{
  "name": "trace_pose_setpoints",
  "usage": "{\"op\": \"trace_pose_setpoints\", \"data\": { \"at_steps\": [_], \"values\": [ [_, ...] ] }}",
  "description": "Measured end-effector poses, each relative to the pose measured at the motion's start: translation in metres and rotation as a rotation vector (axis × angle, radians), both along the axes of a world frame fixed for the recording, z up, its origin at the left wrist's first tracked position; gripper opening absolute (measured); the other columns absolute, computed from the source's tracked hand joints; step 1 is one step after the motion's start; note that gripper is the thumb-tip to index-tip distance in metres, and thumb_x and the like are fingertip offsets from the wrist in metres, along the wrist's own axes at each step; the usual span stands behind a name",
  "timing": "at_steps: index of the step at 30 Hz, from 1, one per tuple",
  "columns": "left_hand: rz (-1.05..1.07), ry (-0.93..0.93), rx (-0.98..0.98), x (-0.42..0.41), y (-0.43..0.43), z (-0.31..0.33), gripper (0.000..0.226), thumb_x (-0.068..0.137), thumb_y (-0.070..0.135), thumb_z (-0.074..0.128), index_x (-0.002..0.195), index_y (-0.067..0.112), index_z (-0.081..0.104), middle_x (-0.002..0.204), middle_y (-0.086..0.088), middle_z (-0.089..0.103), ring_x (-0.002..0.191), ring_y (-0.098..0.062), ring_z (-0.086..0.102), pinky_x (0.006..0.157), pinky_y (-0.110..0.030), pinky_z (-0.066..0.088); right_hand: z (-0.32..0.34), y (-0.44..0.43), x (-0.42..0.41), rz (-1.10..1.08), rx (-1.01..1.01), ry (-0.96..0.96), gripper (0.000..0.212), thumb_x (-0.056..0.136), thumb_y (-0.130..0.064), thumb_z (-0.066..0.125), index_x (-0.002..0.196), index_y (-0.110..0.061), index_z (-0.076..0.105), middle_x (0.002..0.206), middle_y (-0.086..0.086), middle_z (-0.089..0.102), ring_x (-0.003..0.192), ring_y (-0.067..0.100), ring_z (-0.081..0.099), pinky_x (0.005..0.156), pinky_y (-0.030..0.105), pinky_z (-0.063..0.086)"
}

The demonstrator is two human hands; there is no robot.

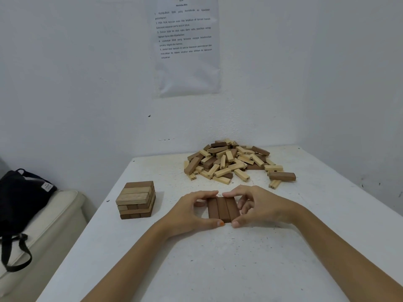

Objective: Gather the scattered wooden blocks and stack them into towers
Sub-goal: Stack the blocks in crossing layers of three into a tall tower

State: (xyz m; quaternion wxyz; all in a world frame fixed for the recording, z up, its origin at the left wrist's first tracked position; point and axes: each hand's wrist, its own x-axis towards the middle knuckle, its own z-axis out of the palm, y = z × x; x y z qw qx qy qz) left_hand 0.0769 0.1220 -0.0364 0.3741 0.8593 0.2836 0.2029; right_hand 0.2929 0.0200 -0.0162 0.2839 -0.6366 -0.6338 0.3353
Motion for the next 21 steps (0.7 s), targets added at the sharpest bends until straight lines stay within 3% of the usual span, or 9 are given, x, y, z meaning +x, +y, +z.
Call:
{"op": "trace_pose_setpoints", "data": {
  "at_steps": [3,5,8,12,15,21],
  "values": [
    [-0.020,0.019,-0.014,-0.002,0.002,0.002,0.076,0.064,0.040,0.086,0.132,0.039,0.052,0.128,0.021,0.055,0.115,0.008,0.050,0.097,-0.014,0.043,-0.006,0.004,-0.002,0.000,0.086,-0.031,0.071,0.060,-0.045,0.089,0.125,-0.042,0.059,0.111,0.000,0.057,0.086,0.014,0.060,0.075,0.022,0.052],
    [-0.027,0.022,-0.027,-0.003,0.002,0.003,0.075,0.065,0.039,0.086,0.132,0.038,0.052,0.128,0.022,0.055,0.115,0.009,0.050,0.096,-0.012,0.043,-0.007,0.005,-0.003,-0.002,0.111,-0.028,0.069,0.063,-0.040,0.088,0.126,-0.039,0.060,0.113,-0.005,0.056,0.081,0.002,0.056,0.071,0.017,0.049],
    [-0.033,0.036,-0.030,-0.004,0.003,0.004,0.076,0.065,0.039,0.086,0.133,0.038,0.051,0.129,0.022,0.055,0.117,0.007,0.050,0.098,-0.015,0.044,-0.008,0.006,-0.005,0.004,0.140,-0.052,0.066,0.068,-0.035,0.087,0.128,-0.035,0.059,0.119,-0.016,0.054,0.091,-0.010,0.052,0.070,0.012,0.044],
    [-0.026,0.032,-0.030,-0.004,0.003,0.004,0.077,0.065,0.038,0.086,0.133,0.038,0.051,0.128,0.022,0.055,0.117,0.006,0.050,0.097,-0.014,0.044,-0.010,0.007,-0.005,-0.013,0.147,-0.098,0.069,0.064,-0.047,0.086,0.127,-0.042,0.058,0.122,-0.024,0.053,0.100,-0.014,0.049,0.073,0.006,0.041],
    [-0.024,0.026,-0.034,-0.003,0.003,0.004,0.076,0.065,0.037,0.086,0.133,0.038,0.052,0.128,0.021,0.055,0.117,0.006,0.050,0.097,-0.013,0.043,-0.012,0.008,-0.005,-0.018,0.168,-0.085,0.067,0.066,-0.043,0.086,0.127,-0.042,0.058,0.122,-0.025,0.053,0.098,-0.021,0.046,0.072,0.004,0.040],
    [-0.026,0.025,-0.038,-0.005,0.002,0.004,0.076,0.066,0.037,0.086,0.133,0.037,0.052,0.129,0.020,0.055,0.117,0.007,0.049,0.098,-0.014,0.043,-0.019,0.011,-0.003,-0.017,0.189,-0.074,0.067,0.062,-0.048,0.087,0.124,-0.045,0.060,0.126,-0.024,0.054,0.110,-0.011,0.048,0.076,0.007,0.041]
  ]
}}
